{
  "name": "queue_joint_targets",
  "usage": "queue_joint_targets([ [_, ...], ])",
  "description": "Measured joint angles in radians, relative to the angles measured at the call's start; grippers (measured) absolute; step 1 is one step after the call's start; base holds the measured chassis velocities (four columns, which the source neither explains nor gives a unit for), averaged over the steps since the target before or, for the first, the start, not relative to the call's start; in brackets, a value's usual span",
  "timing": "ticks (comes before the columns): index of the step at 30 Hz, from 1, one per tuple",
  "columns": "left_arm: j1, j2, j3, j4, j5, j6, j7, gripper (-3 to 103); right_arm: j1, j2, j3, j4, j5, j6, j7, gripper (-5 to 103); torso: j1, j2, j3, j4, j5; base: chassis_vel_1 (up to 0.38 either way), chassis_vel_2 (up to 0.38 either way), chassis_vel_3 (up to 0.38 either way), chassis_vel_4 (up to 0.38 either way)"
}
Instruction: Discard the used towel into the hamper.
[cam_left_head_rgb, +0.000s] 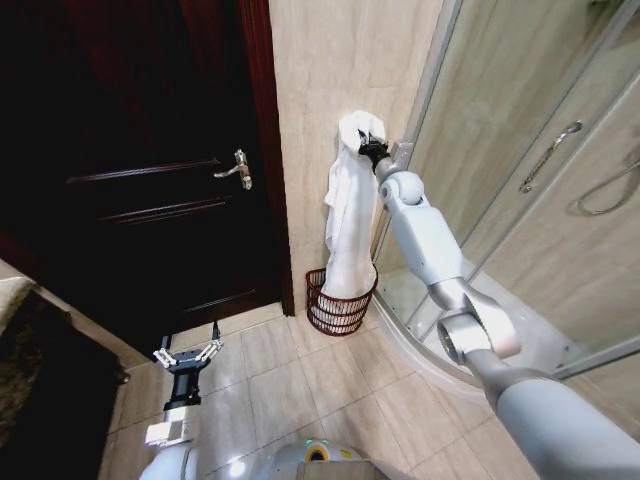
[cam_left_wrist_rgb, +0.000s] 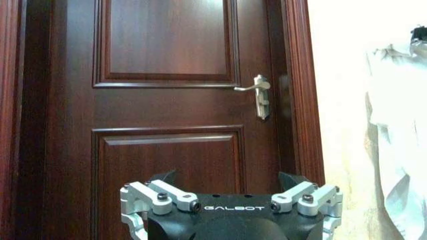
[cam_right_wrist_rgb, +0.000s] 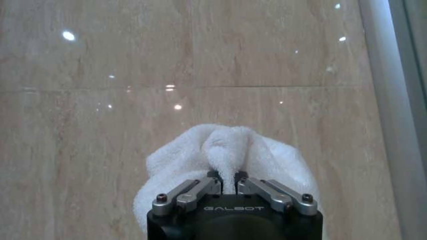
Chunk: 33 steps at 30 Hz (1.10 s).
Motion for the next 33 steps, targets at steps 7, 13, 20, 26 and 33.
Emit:
queue_joint_targets([
  [7, 0.004, 0.000, -0.001, 0.003, 0.001, -0.009, 0.003, 100, -0.015, 0.038, 0.021, -0.038, -0.007, 0.018, -0.008, 8, -0.017, -0.036, -0.020, -0.0002, 0.0001, 0.000, 0.000, 0.000, 0.000],
  [13, 0.005, 0.000, -0.002, 0.008, -0.001, -0.016, 0.008, 100, -0.021, 0.050, 0.035, -0.068, -0.024, 0.037, -0.009, 8, -0.032, -0.070, -0.038, 0.0000, -0.0003, 0.000, 0.000, 0.000, 0.000],
  [20, 0.003, 0.000, -0.002, 0.015, -0.001, -0.022, 0.010, 100, -0.070, 0.042, 0.037, -0.058, -0.032, 0.035, -0.013, 8, -0.045, -0.100, -0.054, 0.0001, -0.0001, 0.000, 0.000, 0.000, 0.000],
  [26, 0.003, 0.000, -0.002, 0.018, -0.003, -0.025, 0.010, 100, -0.126, 0.039, 0.046, -0.052, -0.034, 0.038, -0.020, 8, -0.056, -0.124, -0.067, 0.0002, 0.0001, 0.000, 0.000, 0.000, 0.000],
  [33, 0.003, 0.000, -0.003, 0.018, -0.005, -0.025, 0.010, 100, -0.178, 0.041, 0.073, -0.069, -0.061, 0.048, -0.044, 8, -0.072, -0.159, -0.087, 0.0003, 0.0000, 0.000, 0.000, 0.000, 0.000],
])
